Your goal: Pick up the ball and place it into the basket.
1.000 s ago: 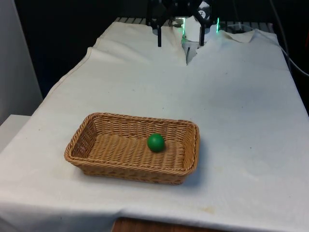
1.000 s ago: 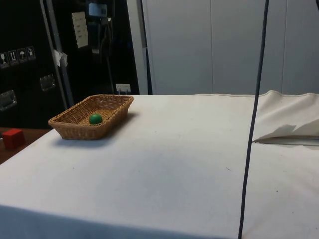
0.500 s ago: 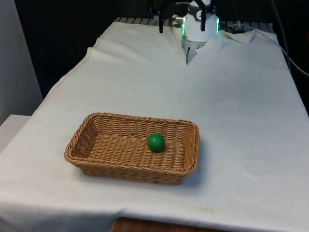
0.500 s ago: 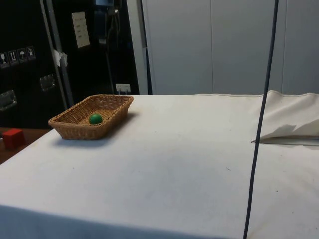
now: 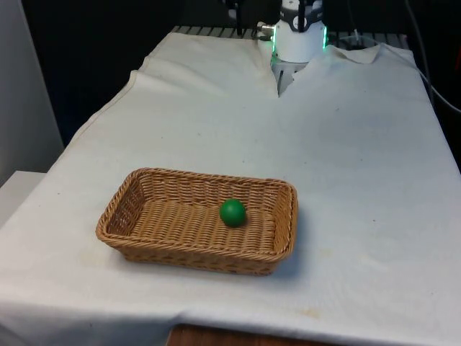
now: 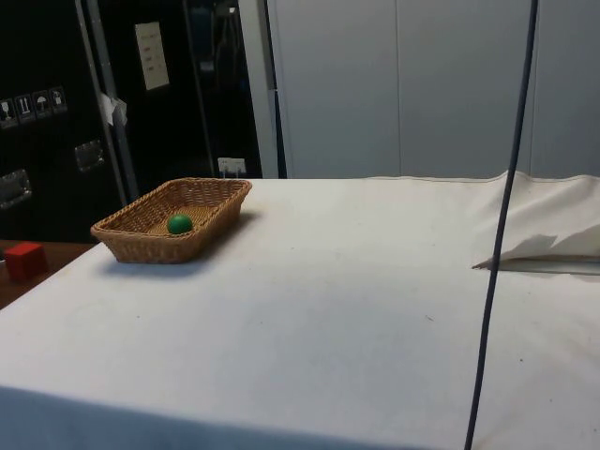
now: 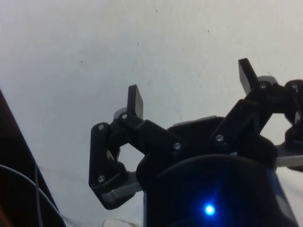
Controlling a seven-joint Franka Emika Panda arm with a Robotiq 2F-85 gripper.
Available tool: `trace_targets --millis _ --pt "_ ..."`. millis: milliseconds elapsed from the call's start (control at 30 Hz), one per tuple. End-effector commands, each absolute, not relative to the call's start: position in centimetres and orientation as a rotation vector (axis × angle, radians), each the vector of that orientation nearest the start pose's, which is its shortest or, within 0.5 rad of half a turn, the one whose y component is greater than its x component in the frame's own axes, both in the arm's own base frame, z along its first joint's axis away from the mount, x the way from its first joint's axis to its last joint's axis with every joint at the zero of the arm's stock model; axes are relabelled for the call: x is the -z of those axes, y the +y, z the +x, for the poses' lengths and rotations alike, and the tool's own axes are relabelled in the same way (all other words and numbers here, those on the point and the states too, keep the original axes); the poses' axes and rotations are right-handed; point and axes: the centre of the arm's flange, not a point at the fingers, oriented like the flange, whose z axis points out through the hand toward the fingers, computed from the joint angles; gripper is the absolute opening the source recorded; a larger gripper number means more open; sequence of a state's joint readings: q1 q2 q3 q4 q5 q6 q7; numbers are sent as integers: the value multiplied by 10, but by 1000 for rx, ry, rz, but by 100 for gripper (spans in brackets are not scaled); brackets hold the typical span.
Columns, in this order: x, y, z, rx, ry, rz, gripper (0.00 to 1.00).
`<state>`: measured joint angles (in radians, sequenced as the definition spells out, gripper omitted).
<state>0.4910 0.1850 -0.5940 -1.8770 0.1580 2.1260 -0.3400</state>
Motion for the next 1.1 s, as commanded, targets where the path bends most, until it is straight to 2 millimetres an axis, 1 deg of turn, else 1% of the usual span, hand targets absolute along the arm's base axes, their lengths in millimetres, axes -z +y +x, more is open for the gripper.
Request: trace_targets --millis 0,400,767,800,867,1067 --pt "-439 -41 604 156 -261 -3124 100" --pt "-447 -46 592 105 -228 -3142 100" --pt "-453 -49 589 81 -186 -3184 100" --pt "-451 -48 590 86 -196 -3170 100" --pt "-455 -50 588 81 -175 -3198 100" --pt "-456 -52 586 79 -155 -3219 100"
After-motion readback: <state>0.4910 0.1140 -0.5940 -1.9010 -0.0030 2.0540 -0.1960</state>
